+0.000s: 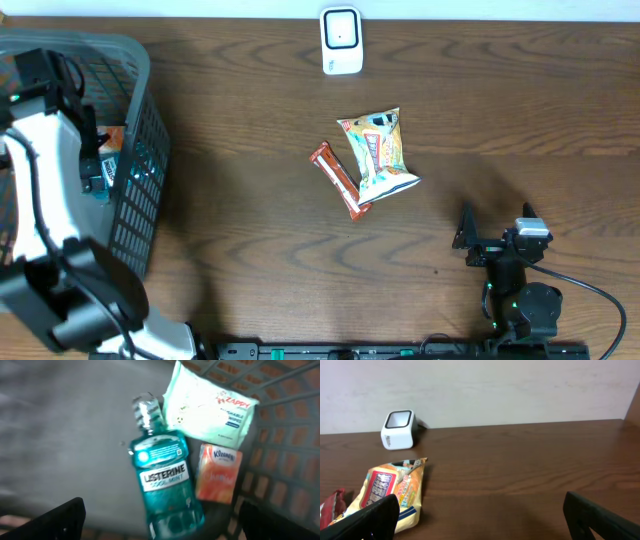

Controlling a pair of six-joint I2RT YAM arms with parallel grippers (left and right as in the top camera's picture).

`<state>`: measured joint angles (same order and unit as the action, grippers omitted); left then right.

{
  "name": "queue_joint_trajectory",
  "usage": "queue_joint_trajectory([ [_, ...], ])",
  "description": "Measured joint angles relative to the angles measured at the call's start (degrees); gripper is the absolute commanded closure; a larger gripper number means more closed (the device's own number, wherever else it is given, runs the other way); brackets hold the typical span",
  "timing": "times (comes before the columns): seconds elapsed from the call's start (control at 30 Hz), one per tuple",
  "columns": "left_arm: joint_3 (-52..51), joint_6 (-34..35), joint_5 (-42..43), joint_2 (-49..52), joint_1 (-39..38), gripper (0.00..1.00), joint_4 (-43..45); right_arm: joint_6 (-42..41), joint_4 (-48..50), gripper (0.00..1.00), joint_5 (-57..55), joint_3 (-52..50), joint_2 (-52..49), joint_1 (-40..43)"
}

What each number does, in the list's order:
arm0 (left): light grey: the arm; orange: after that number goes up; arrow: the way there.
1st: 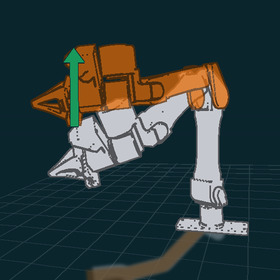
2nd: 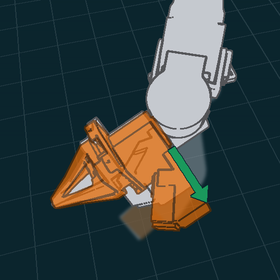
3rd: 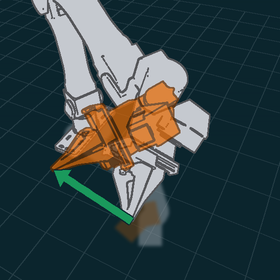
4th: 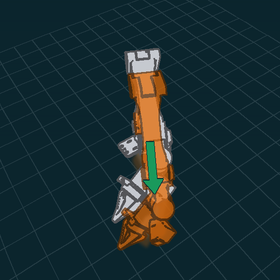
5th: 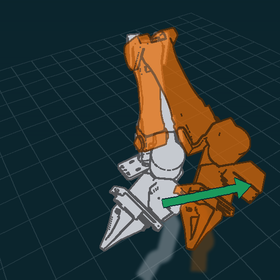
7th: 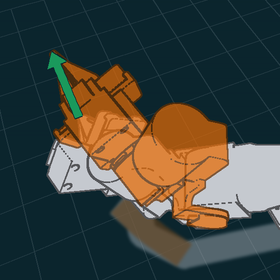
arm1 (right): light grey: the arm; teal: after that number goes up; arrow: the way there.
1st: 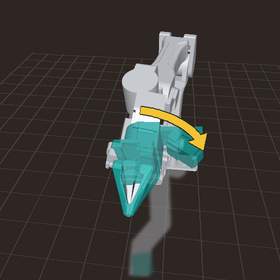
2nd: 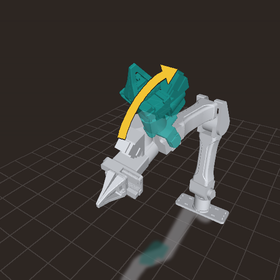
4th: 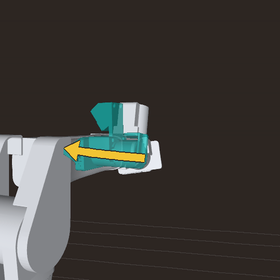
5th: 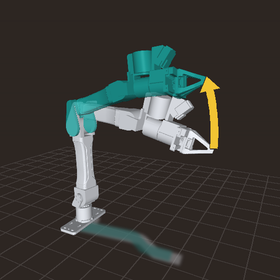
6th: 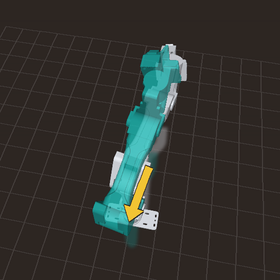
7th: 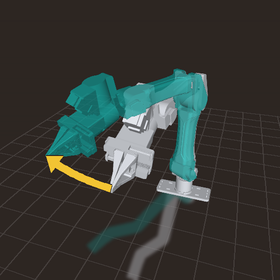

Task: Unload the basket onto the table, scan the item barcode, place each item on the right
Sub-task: 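Reach the left gripper into the basket and grasp the blue Listerine bottle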

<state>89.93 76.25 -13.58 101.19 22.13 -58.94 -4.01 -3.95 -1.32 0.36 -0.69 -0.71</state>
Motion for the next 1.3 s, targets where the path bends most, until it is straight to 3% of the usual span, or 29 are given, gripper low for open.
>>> queue_joint_trajectory([
  [0.53, 0.0, 6.82, 5.95, 17.57, 0.0, 0.02, 8.57, 0.0, 0.0, 0.01, 0.0, 0.0, 0.0, 0.0],
  [0.67, 0.22, 8.0, 6.19, 18.29, -0.02, 0.02, 9.9, 0.0, 0.0, 0.01, 0.0, 0.0, 0.0, 0.0],
  [0.73, 0.81, 7.98, 6.16, 18.82, -0.04, 0.08, 9.88, 0.0, 0.0, 0.01, 0.0, 0.0, 0.0, 0.0],
  [1.1, 2.12, 6.49, 5.7, 20.33, -0.11, 0.08, 10.38, 0.02, 0.0, 0.01, 0.0, 0.0, 0.0, 0.0],
  [1.17, 2.69, 4.87, 5.31, 20.98, -0.11, 0.39, 10.4, 0.0, 0.0, 0.01, 0.0, 0.0, 0.0, 0.0],
  [1.2, 2.91, 3.74, 5.16, 21.24, -0.11, 0.48, 10.71, 0.02, 0.0, 0.01, 0.0, 0.0, 0.0, 0.0],
  [1.3, 3.93, 1.46, 4.96, 21.99, -0.15, 0.54, 10.54, 0.0, -0.02, 0.01, 0.0, 0.0, 0.0, 0.0],
])
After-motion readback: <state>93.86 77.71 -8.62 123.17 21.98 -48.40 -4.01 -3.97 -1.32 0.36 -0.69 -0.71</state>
